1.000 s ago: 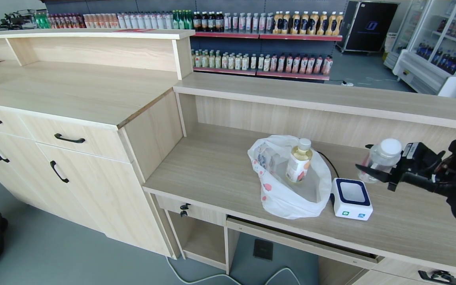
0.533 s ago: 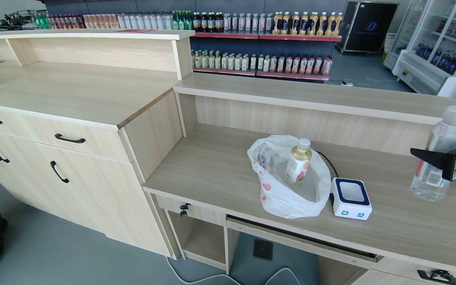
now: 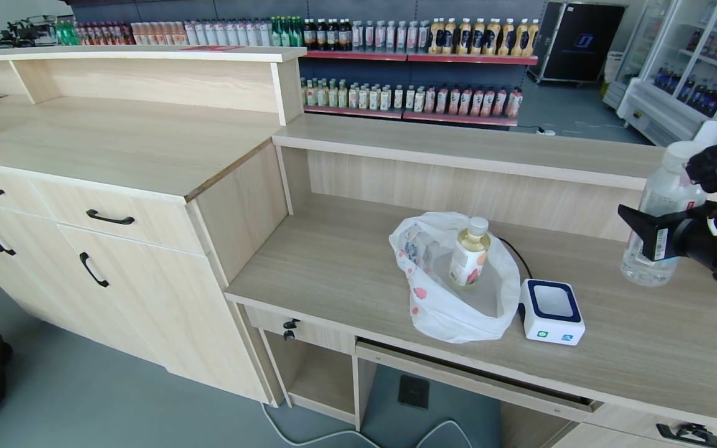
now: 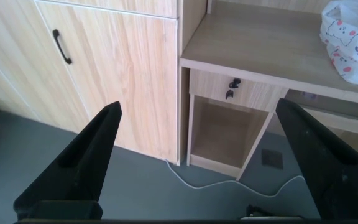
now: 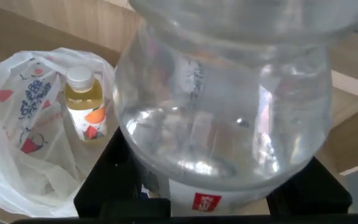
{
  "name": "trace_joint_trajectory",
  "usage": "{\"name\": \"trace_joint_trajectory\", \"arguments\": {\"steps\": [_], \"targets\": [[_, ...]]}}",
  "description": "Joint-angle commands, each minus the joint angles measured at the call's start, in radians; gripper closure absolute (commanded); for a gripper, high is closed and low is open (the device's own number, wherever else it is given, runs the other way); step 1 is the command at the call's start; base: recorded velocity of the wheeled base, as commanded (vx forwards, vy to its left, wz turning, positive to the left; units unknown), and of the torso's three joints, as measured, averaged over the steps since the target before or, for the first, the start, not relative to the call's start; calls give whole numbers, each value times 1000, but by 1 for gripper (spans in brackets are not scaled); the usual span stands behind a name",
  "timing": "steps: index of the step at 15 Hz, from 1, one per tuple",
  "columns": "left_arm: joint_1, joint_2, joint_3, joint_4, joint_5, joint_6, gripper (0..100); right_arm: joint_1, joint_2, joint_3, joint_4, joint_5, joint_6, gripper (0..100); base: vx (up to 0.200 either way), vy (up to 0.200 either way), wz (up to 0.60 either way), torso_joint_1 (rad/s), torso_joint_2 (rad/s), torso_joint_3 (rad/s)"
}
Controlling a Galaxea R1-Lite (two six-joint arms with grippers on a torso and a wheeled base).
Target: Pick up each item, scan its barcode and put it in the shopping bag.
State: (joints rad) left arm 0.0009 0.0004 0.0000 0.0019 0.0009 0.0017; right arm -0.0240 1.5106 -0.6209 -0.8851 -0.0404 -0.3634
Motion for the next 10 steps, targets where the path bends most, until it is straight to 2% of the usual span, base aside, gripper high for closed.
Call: {"name": "trace_joint_trajectory", "arguments": {"steps": [1, 3, 7, 10], "targets": [[1, 0, 0, 0, -1, 0, 0, 6, 16, 10, -23, -1, -28, 100, 0, 0, 0, 0, 0, 0], [1, 0, 0, 1, 1, 0, 0, 9, 49, 12, -84, 10, -45, 100, 0, 0, 0, 0, 0, 0], [1, 0, 0, 0, 1, 0, 0, 47, 171, 12, -238, 17, -40, 100, 0, 0, 600, 1, 4, 6], [1, 0, 0, 0, 1, 0, 0, 73, 270, 3, -281, 86, 8, 100, 0, 0, 0, 0, 0, 0]]}}
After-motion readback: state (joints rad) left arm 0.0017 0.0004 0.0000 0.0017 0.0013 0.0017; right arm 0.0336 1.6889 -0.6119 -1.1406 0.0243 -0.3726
